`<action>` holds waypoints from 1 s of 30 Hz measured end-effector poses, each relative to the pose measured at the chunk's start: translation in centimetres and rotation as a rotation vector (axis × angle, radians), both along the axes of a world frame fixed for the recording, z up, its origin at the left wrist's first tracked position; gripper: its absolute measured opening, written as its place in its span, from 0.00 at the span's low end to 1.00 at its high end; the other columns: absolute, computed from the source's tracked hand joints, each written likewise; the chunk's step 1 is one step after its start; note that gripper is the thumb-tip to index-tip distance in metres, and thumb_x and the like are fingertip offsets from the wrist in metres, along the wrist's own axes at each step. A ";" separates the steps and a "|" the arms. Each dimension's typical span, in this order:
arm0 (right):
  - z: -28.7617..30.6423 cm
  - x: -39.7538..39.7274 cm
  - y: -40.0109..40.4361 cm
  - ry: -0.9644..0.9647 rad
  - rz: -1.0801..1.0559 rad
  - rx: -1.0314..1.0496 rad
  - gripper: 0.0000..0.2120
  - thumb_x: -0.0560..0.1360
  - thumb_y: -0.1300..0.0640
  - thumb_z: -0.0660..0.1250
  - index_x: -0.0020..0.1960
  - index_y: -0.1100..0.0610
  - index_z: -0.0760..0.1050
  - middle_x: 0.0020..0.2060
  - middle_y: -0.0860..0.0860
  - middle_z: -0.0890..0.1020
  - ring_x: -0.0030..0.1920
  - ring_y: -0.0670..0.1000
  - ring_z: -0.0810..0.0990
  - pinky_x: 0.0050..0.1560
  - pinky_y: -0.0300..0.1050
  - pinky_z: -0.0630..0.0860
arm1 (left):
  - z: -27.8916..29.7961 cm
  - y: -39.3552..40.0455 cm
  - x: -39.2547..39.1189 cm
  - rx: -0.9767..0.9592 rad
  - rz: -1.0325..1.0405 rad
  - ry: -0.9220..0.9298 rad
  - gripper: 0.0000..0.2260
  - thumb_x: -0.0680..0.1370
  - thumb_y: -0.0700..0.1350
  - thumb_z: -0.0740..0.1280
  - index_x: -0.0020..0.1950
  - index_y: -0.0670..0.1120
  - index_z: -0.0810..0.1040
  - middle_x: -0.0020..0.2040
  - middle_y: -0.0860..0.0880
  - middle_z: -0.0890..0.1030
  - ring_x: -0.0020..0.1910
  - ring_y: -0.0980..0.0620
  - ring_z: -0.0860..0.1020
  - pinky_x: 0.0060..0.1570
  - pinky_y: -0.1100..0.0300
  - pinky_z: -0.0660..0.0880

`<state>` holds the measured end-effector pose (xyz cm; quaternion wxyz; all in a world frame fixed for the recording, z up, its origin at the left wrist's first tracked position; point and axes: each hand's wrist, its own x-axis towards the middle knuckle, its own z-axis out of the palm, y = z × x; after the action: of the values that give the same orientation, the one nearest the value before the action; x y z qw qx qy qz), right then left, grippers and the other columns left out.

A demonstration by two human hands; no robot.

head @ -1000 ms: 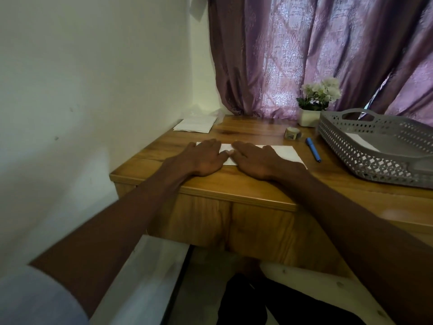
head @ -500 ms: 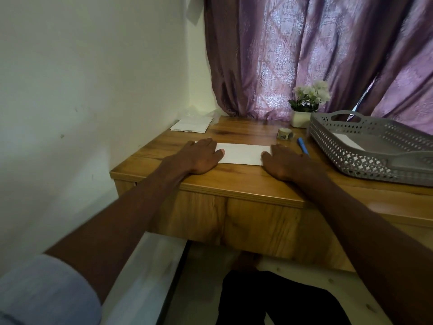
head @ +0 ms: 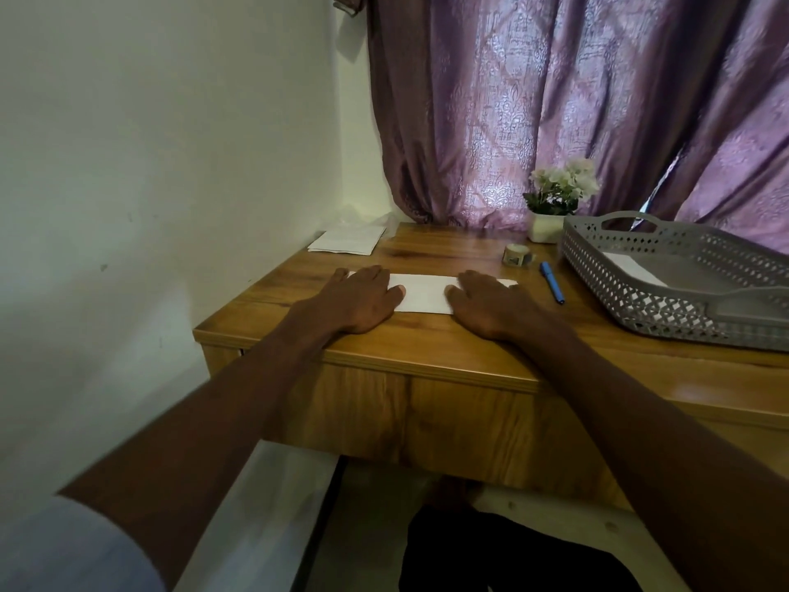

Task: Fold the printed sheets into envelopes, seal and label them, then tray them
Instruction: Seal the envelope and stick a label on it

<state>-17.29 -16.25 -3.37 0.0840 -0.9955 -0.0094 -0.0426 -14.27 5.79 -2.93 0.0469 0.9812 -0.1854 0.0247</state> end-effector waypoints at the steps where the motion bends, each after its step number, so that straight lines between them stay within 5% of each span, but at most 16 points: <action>1: -0.1 -0.1 -0.4 0.007 -0.039 -0.001 0.34 0.82 0.36 0.42 0.83 0.52 0.51 0.83 0.50 0.52 0.82 0.53 0.52 0.79 0.60 0.49 | 0.0 0.1 0.0 -0.011 -0.004 0.002 0.29 0.87 0.60 0.45 0.85 0.47 0.52 0.85 0.46 0.53 0.84 0.47 0.52 0.81 0.44 0.44; 5: -0.4 -0.9 -0.9 -0.020 -0.146 0.035 0.38 0.80 0.34 0.44 0.83 0.55 0.52 0.83 0.53 0.53 0.82 0.55 0.53 0.79 0.62 0.49 | 0.1 0.2 -0.5 -0.090 -0.047 -0.018 0.26 0.88 0.58 0.47 0.84 0.50 0.55 0.84 0.48 0.56 0.83 0.47 0.57 0.81 0.42 0.43; 9: -0.3 -1.4 -0.5 -0.076 -0.166 0.059 0.37 0.80 0.34 0.46 0.78 0.58 0.62 0.79 0.56 0.64 0.78 0.57 0.63 0.77 0.64 0.55 | 0.1 0.2 -0.6 -0.122 -0.060 -0.009 0.24 0.88 0.57 0.48 0.83 0.51 0.58 0.83 0.47 0.61 0.81 0.46 0.61 0.81 0.42 0.46; 14: 0.5 -1.2 -1.1 -0.263 -0.159 0.121 0.25 0.81 0.41 0.56 0.69 0.57 0.72 0.67 0.57 0.76 0.67 0.58 0.75 0.70 0.57 0.68 | 0.7 -0.3 -0.3 -0.093 -0.087 0.025 0.24 0.88 0.54 0.48 0.84 0.49 0.55 0.84 0.47 0.58 0.82 0.47 0.59 0.81 0.44 0.47; 20: 2.9 2.0 -3.3 -0.483 -0.242 0.148 0.17 0.72 0.48 0.60 0.49 0.58 0.79 0.50 0.57 0.81 0.48 0.59 0.81 0.52 0.56 0.80 | 1.0 -2.4 1.2 -0.210 -0.137 -0.004 0.23 0.87 0.48 0.54 0.83 0.48 0.58 0.81 0.44 0.65 0.77 0.44 0.67 0.74 0.52 0.63; 26: 5.4 5.8 -5.2 -0.483 -0.304 0.071 0.08 0.76 0.51 0.63 0.44 0.54 0.75 0.55 0.59 0.78 0.56 0.62 0.78 0.59 0.57 0.76 | 2.3 -5.4 4.4 -0.387 -0.196 -0.226 0.17 0.84 0.45 0.60 0.73 0.47 0.74 0.67 0.46 0.80 0.63 0.46 0.78 0.63 0.54 0.73; 30: 4.0 8.1 -5.9 -0.548 -0.264 -0.072 0.16 0.79 0.43 0.63 0.54 0.55 0.79 0.62 0.58 0.75 0.63 0.60 0.74 0.62 0.58 0.70 | 4.2 -8.9 7.7 -0.416 -0.180 -0.337 0.12 0.84 0.47 0.62 0.64 0.47 0.79 0.57 0.48 0.84 0.54 0.47 0.81 0.56 0.55 0.77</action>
<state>-9.22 -22.12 0.64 0.0366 -0.9418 0.0962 -0.3200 -6.58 -3.08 1.30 0.2179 0.9121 -0.2681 0.2207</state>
